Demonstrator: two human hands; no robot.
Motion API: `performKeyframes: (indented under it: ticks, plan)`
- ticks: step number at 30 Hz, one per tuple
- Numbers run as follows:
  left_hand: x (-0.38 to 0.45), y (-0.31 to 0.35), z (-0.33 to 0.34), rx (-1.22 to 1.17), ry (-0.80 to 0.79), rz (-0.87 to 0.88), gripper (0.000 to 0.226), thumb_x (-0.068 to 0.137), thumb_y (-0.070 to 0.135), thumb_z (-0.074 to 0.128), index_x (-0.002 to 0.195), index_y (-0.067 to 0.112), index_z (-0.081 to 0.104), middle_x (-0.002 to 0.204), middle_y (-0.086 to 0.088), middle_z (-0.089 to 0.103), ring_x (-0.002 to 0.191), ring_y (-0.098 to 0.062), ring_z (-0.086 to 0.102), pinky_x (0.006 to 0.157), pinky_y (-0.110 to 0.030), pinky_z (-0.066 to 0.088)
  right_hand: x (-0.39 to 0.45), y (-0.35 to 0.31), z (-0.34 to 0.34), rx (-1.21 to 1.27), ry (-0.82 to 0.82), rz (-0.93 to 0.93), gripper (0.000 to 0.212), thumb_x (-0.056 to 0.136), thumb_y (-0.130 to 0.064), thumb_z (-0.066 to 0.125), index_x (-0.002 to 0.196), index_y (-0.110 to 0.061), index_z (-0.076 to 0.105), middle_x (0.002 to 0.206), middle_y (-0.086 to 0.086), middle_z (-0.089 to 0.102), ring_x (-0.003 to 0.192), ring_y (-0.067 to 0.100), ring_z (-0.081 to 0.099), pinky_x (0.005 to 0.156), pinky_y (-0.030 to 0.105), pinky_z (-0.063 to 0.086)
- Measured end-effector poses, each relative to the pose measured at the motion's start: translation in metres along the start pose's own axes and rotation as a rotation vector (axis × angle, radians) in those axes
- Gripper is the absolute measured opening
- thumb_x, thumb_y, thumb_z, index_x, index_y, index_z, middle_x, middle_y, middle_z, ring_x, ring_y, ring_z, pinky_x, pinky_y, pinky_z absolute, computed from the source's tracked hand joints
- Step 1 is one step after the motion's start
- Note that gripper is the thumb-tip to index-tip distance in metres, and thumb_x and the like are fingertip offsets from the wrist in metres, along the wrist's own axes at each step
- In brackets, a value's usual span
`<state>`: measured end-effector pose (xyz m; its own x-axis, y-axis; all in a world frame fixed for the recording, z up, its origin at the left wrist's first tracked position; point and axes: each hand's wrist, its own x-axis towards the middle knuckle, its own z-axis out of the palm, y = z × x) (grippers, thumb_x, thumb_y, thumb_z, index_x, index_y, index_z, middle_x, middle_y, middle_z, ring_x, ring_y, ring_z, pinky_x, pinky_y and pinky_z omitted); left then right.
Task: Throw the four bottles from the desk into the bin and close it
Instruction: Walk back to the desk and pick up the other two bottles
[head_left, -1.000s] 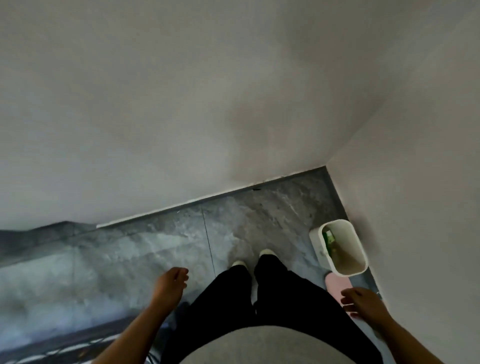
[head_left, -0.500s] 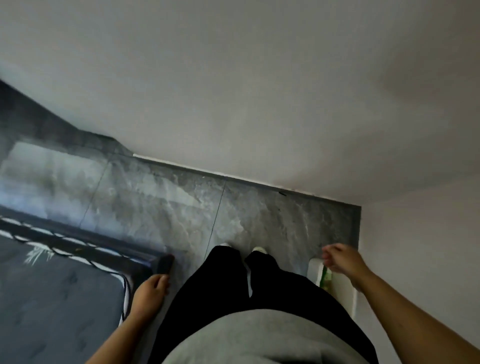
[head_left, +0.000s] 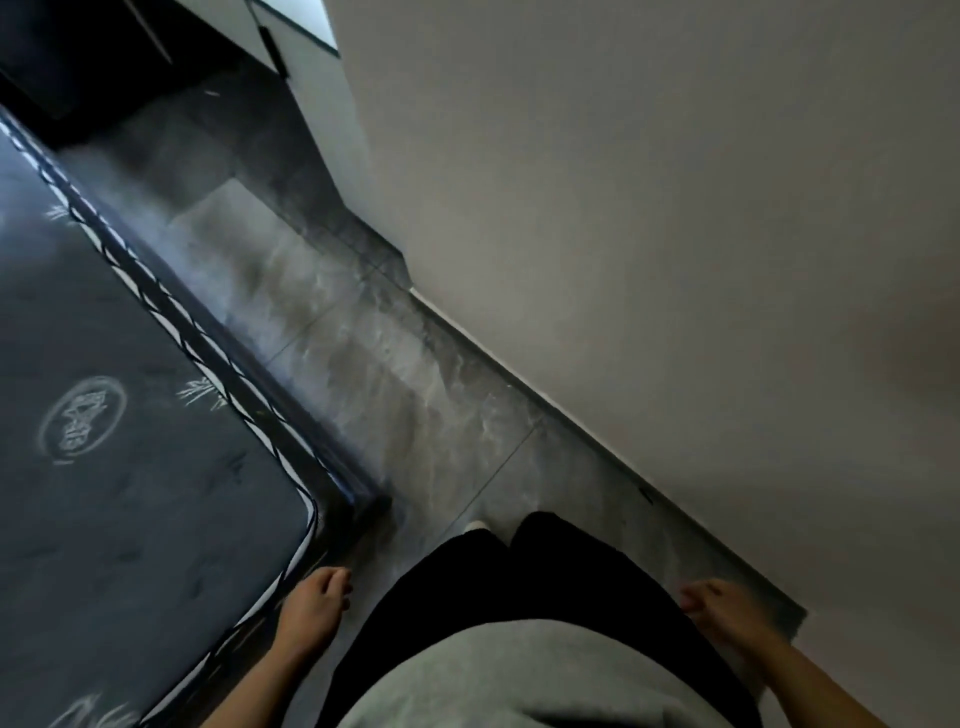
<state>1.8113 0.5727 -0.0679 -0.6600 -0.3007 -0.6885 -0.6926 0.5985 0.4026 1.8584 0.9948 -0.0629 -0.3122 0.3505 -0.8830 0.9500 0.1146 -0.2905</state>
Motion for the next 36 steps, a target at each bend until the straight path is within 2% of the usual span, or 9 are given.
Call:
performKeyframes:
  ticks: [3,6,8,10,15,21,25,32,36]
  plan:
    - [0.014,0.015,-0.013,-0.006,0.041,0.012,0.025,0.093,0.011,0.046,0.097,-0.001,0.067,0.087,-0.015,0.066,0.074,-0.025,0.060,0.063,-0.029,0.042,0.002,-0.019,0.001,-0.164,-0.008,-0.026,0.027,0.096,0.002,0.037,0.102,0.018,0.059,0.077,0.017,0.059,0.057,0.021,0.046,0.044,0.021,0.043]
    - [0.032,0.031,-0.023,-0.042,0.080,0.009,0.026,0.093,0.012,0.046,0.101,-0.001,0.067,0.098,-0.019,0.068,0.089,-0.031,0.063,0.079,-0.035,0.045,0.007,-0.055,-0.001,-0.272,0.017,-0.050,0.030,0.095,-0.001,0.043,0.101,0.022,0.061,0.099,0.037,0.064,0.072,0.018,0.053,0.059,0.026,0.042]
    - [0.046,0.039,-0.028,-0.077,0.099,-0.016,0.026,0.093,0.012,0.046,0.101,-0.001,0.066,0.099,-0.020,0.069,0.087,-0.030,0.063,0.080,-0.036,0.046,0.015,-0.092,-0.001,-0.302,-0.020,-0.039,0.033,0.095,0.001,0.043,0.075,0.020,0.061,0.074,0.038,0.060,0.057,0.015,0.051,0.045,0.022,0.040]
    - [0.057,0.044,-0.033,-0.104,0.119,-0.050,0.026,0.094,0.013,0.045,0.101,-0.001,0.066,0.101,-0.021,0.069,0.083,-0.028,0.061,0.076,-0.035,0.043,0.026,-0.131,0.002,-0.258,-0.035,-0.036,0.039,0.095,0.001,0.042,0.058,0.004,0.052,0.056,0.017,0.051,0.051,0.018,0.042,0.038,0.021,0.036]
    - [0.073,0.046,-0.043,-0.270,0.176,-0.209,0.025,0.093,0.009,0.045,0.097,-0.006,0.065,0.101,-0.025,0.068,0.090,-0.033,0.064,0.084,-0.041,0.047,0.049,-0.238,0.028,-0.330,-0.037,-0.196,0.022,0.094,-0.003,0.043,0.088,0.008,0.061,0.071,0.017,0.059,0.062,0.027,0.052,0.059,0.031,0.038]
    - [0.079,0.034,-0.055,-0.500,0.257,-0.409,0.027,0.093,0.005,0.044,0.102,-0.013,0.062,0.091,-0.025,0.065,0.075,-0.026,0.056,0.072,-0.036,0.042,0.051,-0.361,0.092,-0.433,-0.130,-0.350,0.019,0.096,-0.005,0.036,0.093,-0.001,0.055,0.082,0.016,0.054,0.058,0.021,0.049,0.055,0.027,0.035]
    - [0.103,0.024,-0.078,-0.584,0.265,-0.542,0.026,0.092,0.009,0.047,0.094,-0.011,0.064,0.092,-0.028,0.067,0.069,-0.025,0.054,0.078,-0.044,0.048,0.056,-0.417,0.138,-0.490,-0.160,-0.369,0.019,0.096,-0.004,0.036,0.095,0.000,0.055,0.081,0.017,0.055,0.058,0.021,0.049,0.054,0.027,0.034]
    - [0.185,0.025,-0.156,-0.660,0.250,-0.561,0.026,0.094,0.010,0.044,0.100,-0.007,0.062,0.088,-0.020,0.062,0.073,-0.027,0.054,0.070,-0.034,0.038,0.065,-0.467,0.195,-0.525,-0.126,-0.258,0.020,0.096,-0.004,0.042,0.089,0.003,0.059,0.063,0.012,0.053,0.053,0.020,0.046,0.051,0.024,0.029]
    - [0.235,0.052,-0.209,-0.610,0.254,-0.440,0.024,0.094,0.009,0.042,0.096,-0.004,0.062,0.092,-0.018,0.064,0.076,-0.026,0.059,0.068,-0.032,0.040,0.066,-0.494,0.210,-0.566,-0.113,-0.240,0.027,0.094,0.002,0.044,0.103,0.022,0.059,0.078,0.028,0.062,0.063,0.027,0.054,0.042,0.024,0.033]
